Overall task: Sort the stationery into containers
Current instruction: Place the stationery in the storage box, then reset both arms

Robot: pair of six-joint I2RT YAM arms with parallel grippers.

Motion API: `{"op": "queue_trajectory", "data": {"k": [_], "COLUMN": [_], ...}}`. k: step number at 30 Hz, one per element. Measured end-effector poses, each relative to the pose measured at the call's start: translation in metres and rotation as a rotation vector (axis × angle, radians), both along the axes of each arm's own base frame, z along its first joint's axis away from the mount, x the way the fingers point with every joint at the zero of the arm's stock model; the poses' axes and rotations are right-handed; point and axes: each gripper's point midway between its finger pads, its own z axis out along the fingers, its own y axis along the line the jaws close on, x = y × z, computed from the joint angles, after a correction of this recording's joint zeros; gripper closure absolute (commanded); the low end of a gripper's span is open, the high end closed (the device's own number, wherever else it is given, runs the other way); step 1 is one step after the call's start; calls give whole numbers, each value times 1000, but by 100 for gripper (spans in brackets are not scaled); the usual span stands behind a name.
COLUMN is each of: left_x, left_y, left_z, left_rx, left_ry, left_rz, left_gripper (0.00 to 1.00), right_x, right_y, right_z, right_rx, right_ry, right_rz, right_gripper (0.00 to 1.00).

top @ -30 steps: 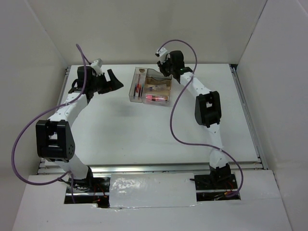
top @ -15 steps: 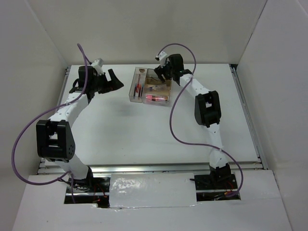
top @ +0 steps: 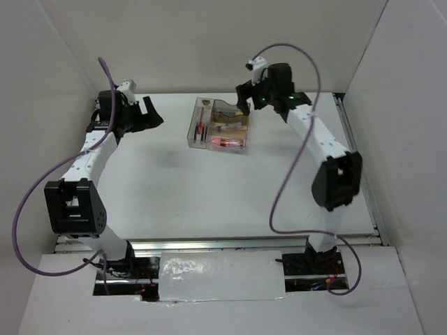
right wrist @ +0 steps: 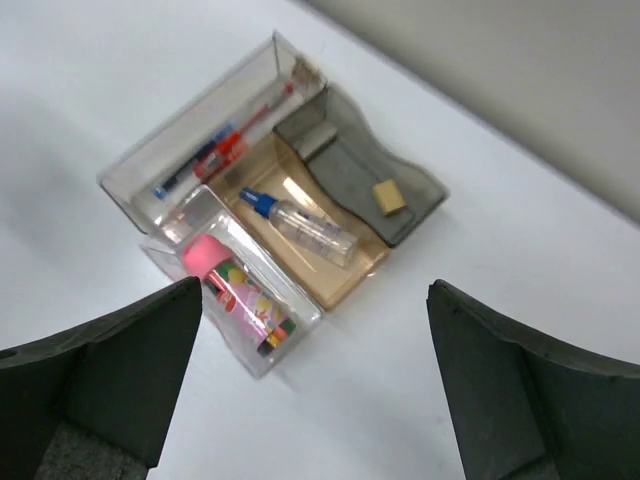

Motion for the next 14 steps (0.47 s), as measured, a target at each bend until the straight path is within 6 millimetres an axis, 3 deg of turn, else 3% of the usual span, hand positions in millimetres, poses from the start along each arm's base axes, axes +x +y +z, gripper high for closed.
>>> {"op": "queue_trajectory", "data": {"k": [3, 4, 6, 8, 10, 14], "left_x": [-4, -8, -17, -30, -45, -67], "left_y": [27, 36, 52, 64, 75, 87], "left_z": [3, 2, -1, -4, -8, -11], "left_rx": [46, 67, 108, 149, 201, 280], "left_ry": [19, 28, 44, 54, 62, 67], "left_rz": [54, 71, 97, 122, 144, 170], "left_gripper": [1, 1, 1, 1, 1, 0], "right_x": [-36, -48, -64, -78, -95, -135], "right_y": [-40, -64, -113, -155, -185, -210], "right_z": [83, 106, 119, 103, 66, -21], "right_rx": [65, 84, 93, 82, 63, 30], "right_ry": [-136, -178, -210, -188, -114, 88], "right_rz": [-61, -105, -209, -312, -385, -454], "right_gripper": [0, 0, 0, 0, 0, 0]}}
